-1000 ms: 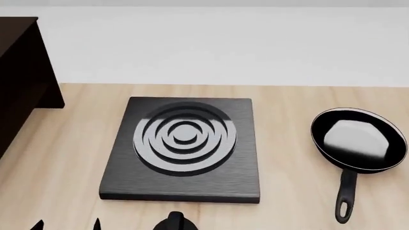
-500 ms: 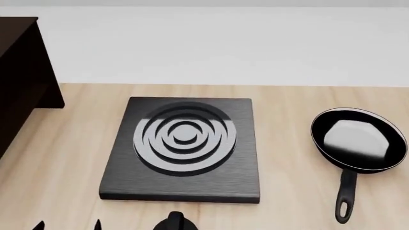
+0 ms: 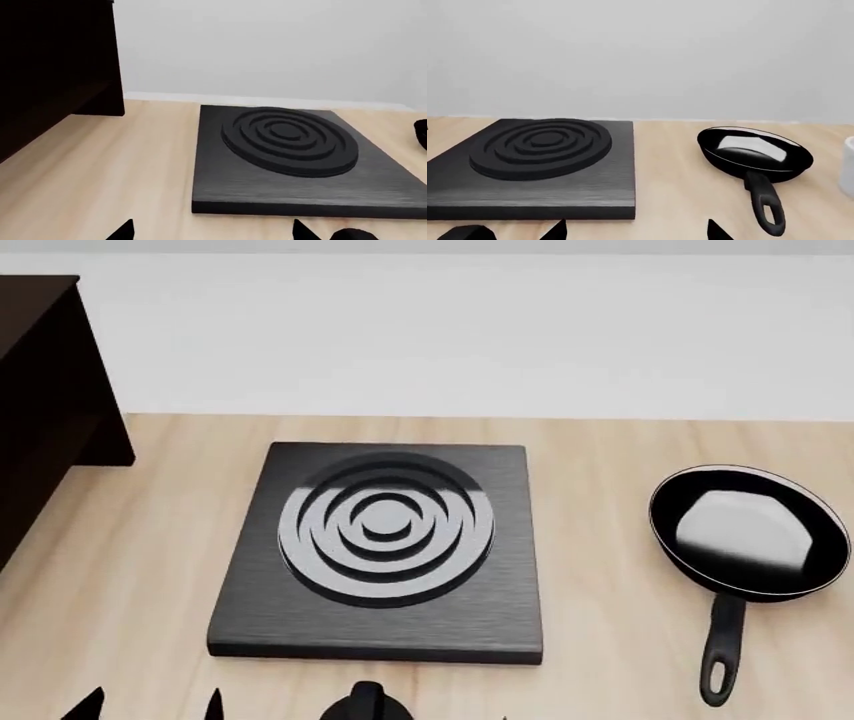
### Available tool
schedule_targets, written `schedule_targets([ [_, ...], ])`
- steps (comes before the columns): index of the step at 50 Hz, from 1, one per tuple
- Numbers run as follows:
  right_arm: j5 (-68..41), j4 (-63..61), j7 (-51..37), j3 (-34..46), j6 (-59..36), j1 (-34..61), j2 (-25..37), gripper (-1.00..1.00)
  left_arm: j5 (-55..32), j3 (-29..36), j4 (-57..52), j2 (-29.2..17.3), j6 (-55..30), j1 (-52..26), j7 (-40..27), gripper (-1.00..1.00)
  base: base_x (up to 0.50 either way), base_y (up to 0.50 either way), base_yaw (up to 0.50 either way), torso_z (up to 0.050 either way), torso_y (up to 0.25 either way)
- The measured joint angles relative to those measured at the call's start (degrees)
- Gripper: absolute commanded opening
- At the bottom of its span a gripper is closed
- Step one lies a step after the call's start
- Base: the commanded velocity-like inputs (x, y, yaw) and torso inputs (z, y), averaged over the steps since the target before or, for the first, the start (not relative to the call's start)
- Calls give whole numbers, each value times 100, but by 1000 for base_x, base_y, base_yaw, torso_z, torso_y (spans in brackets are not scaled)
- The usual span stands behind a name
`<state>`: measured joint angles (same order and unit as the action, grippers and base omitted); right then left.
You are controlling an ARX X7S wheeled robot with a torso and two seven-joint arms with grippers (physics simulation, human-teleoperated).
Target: Put the frying pan on the cabinet shelf.
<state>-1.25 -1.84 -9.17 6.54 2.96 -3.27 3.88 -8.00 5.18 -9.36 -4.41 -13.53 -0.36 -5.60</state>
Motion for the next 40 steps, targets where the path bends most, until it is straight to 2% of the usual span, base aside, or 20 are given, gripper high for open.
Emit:
schedule_targets([
  [11, -82, -1340, -87, -109, -1416, 106, 151, 100, -351, -76, -1036, -84, -1296, -222, -131, 100, 0, 0, 0, 0, 0],
  [20, -187, -2047, -80, -257, -2795, 594, 367, 100, -732, -188, -1715, -183, -2407, -604, -280, 100, 0, 0, 0, 0, 0],
  [28, -352, -2136, 10, -448, -4065, 1262, 609, 100, -998, -278, -1961, -250, -3082, -978, -365, 100, 0, 0, 0, 0, 0],
  [40, -540, -1417, 118, -684, -5564, 2429, 884, 100, -1265, -369, -2116, -304, -3571, -1212, -452, 100, 0, 0, 0, 0, 0],
])
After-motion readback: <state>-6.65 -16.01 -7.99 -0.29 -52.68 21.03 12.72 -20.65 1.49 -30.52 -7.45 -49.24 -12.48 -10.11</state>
